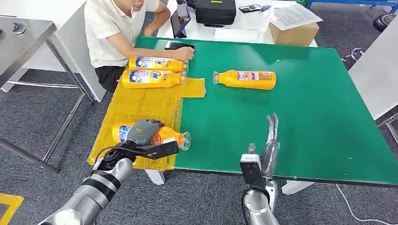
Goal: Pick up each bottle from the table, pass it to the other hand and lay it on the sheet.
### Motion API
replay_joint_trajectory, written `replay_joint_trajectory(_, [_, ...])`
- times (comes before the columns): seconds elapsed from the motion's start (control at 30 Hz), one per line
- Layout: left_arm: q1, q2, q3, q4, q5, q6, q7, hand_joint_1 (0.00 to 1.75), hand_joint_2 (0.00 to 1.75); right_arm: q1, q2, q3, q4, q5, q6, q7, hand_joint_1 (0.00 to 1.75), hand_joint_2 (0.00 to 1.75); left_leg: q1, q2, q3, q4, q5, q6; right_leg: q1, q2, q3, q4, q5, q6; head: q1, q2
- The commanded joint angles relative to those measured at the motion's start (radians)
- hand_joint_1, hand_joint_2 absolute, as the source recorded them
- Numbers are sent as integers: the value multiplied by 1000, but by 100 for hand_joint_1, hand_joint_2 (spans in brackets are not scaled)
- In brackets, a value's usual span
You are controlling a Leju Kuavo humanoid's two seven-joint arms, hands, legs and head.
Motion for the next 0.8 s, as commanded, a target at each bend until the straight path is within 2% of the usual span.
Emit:
replay_joint_trajectory(0.03, [-117,-74,15,226,171,-164,-68,0,175,-61,-46,132,135,-71,3,-1,0,0,1,-1,5,-1,-1,-2,1,0,5,-1,-2,-2,0,0])
replay_joint_trajectory(0.37, [-123,-68,52,251,415,-391,-87,0,175,-70,-52,160,156,-108,3,-1,0,0,1,1,4,0,-1,-2,1,2,3,0,-1,-2,0,0])
replay_joint_trajectory(0.8, [-120,-63,40,236,420,-390,-95,0,175,-70,-50,153,160,-104,3,-1,0,0,1,0,4,-1,-1,-2,1,1,4,-1,-1,-2,0,0])
